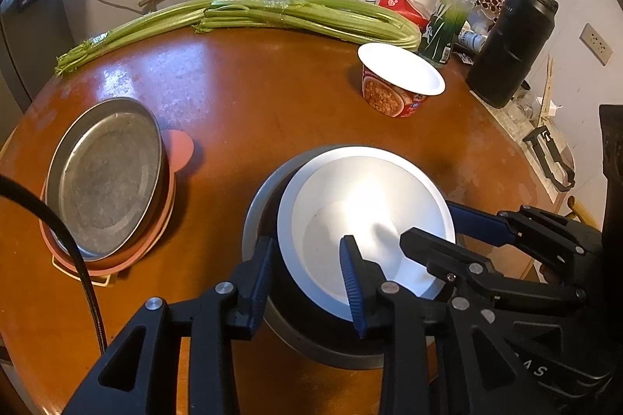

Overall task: Organize plates and bowls
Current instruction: 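Lower the white bowl into the steel bowl and open the left gripper, then reach the left gripper to the second white bowl on the noodle cup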

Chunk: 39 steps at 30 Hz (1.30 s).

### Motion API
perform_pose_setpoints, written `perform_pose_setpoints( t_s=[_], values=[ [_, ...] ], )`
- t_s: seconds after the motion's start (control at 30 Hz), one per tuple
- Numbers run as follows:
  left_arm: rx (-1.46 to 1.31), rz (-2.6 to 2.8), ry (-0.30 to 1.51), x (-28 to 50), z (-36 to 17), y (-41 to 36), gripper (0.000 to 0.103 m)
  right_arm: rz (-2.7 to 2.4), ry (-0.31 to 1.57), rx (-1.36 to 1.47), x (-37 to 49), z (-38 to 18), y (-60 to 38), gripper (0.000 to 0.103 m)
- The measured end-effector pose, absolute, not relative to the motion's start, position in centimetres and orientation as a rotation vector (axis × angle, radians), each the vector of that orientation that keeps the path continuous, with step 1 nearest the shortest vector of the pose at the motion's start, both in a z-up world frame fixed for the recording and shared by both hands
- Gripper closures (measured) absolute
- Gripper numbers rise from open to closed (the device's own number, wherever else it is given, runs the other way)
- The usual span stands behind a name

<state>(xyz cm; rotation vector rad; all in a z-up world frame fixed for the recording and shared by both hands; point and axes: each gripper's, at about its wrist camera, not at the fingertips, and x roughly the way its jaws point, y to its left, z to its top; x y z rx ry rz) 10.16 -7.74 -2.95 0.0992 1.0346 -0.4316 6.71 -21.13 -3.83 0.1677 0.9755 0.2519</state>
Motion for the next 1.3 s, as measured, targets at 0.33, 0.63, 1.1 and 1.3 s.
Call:
perform_pose_setpoints(
  t_s=[0.33, 0.63, 1.1, 1.3],
  values=[
    [0.095, -0.41, 1.019, 10.1, -2.3, -7.5, 0.062, 0.237, 0.949, 0.171, 6.9, -3.2, -21.6, 0.052],
    [0.073, -0.384, 0.997, 10.6, -1.3, -6.9, 0.057, 0.233, 0.915, 0.2, 7.1, -2.8, -22.9, 0.051],
    [0.1, -0.403, 0.933, 14.4, 2.1, -10.6, 0.055, 0.162, 0.86, 0.251, 8.9, -1.5, -27.7, 0.043],
    [0.109, -0.431, 0.942, 16.2, 2.2, -12.7, 0.055, 0.125, 0.854, 0.262, 10.3, -1.0, -29.9, 0.042]
  ],
)
